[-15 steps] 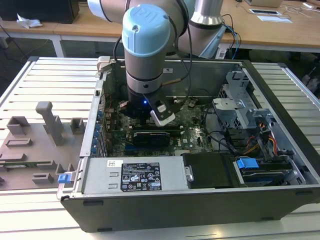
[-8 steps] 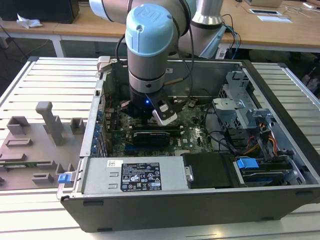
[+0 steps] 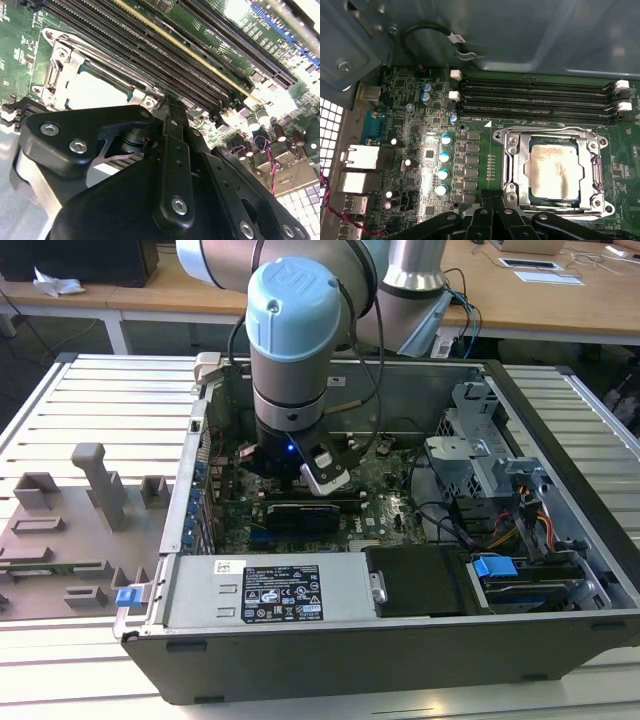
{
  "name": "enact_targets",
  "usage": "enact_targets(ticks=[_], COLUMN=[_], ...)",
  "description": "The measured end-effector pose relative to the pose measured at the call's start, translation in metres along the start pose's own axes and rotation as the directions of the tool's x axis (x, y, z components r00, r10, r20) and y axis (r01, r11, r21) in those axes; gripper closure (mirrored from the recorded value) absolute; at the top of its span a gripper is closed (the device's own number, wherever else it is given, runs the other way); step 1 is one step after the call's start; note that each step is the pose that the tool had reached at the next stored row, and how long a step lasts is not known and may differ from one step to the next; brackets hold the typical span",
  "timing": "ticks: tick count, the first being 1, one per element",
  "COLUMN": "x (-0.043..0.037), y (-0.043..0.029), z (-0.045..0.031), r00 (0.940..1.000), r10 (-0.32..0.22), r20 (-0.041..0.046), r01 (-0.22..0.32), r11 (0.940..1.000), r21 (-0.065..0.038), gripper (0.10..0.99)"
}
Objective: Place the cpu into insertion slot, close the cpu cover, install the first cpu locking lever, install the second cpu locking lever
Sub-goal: 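Install the second cpu locking lever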
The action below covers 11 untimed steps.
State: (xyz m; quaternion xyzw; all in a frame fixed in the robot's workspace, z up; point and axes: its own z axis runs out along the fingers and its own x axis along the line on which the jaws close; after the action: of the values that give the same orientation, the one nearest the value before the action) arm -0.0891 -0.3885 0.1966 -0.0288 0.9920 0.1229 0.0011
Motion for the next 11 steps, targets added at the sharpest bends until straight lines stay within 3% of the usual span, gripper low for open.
enact_targets(ticks=[8,9,11], x=[0.0008,-0.0004,-0.0114], y=[-0.0022,-0.0016,-0.0007], z=[-0.003,-0.0051,-0.0073], r00=[1.0,1.0,1.0], r10=[-0.001,-0.001,-0.001], r20=[0.0006,0.0005,-0.0017], r01=[0.001,0.001,0.001], r11=[1.0,1.0,1.0], r21=[0.0,0.0,-0.001], gripper=[0.98,0.98,0.98])
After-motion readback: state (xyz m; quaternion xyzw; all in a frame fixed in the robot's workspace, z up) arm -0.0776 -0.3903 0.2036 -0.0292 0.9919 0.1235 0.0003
